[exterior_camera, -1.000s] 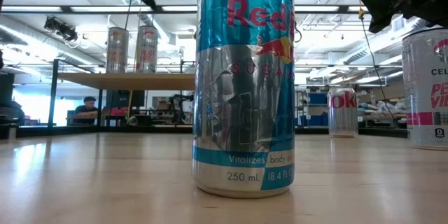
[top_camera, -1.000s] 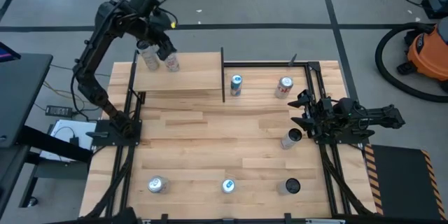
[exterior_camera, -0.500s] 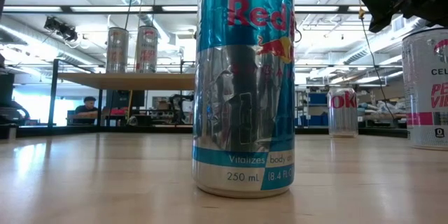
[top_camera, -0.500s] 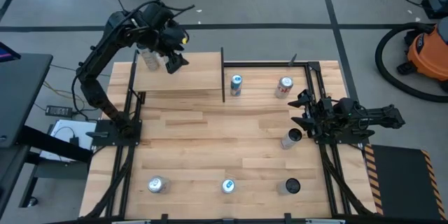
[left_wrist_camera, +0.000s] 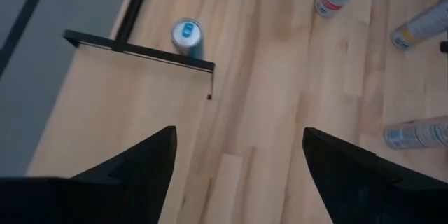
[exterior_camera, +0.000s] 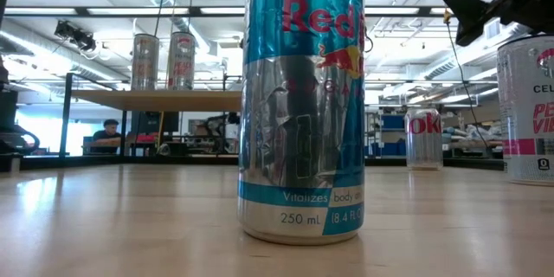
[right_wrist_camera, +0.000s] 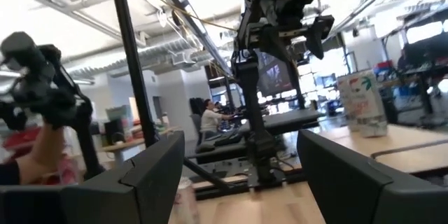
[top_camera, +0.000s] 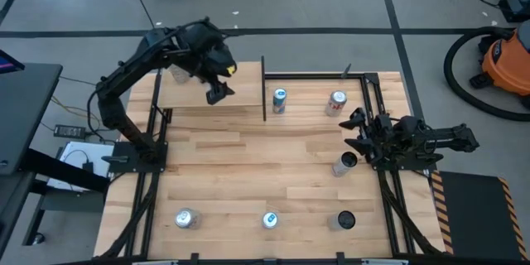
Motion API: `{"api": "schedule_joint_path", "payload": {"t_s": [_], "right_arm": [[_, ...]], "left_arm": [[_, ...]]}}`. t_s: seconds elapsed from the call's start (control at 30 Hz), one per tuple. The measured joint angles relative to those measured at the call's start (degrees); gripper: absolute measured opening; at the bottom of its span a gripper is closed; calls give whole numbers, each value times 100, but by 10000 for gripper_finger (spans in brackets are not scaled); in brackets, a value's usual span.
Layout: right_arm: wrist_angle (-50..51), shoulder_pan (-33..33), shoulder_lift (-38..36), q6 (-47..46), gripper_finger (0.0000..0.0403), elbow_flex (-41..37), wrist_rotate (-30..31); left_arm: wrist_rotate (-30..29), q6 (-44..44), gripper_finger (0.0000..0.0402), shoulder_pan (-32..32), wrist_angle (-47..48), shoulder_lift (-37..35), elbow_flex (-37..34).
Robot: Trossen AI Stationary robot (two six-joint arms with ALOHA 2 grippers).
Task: Place canned beverage on shelf
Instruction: Put the top blue soda can on the shelf
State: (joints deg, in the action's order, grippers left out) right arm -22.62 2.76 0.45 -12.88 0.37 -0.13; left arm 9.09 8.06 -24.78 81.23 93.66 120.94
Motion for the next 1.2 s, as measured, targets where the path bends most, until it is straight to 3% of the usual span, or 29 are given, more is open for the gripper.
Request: {"api": "schedule_joint_path", "payload": {"t_s": [0.5,0.73,1.03,1.2], "right_arm": [[-8,0,0,-189,285,0,-52],[-672,0,2,116,285,0,403],[-1995,0,0,-499,285,-1,34],[-1885,0,0,-403,285,87,375]], "left_arm": [[-8,4,311,143,-1121,5,-1212],[-244,-207,311,340,-1109,-78,-1559],[-400,-495,311,744,-1215,-895,-2241],[-615,-754,311,854,-1503,-1588,-2755]]}}
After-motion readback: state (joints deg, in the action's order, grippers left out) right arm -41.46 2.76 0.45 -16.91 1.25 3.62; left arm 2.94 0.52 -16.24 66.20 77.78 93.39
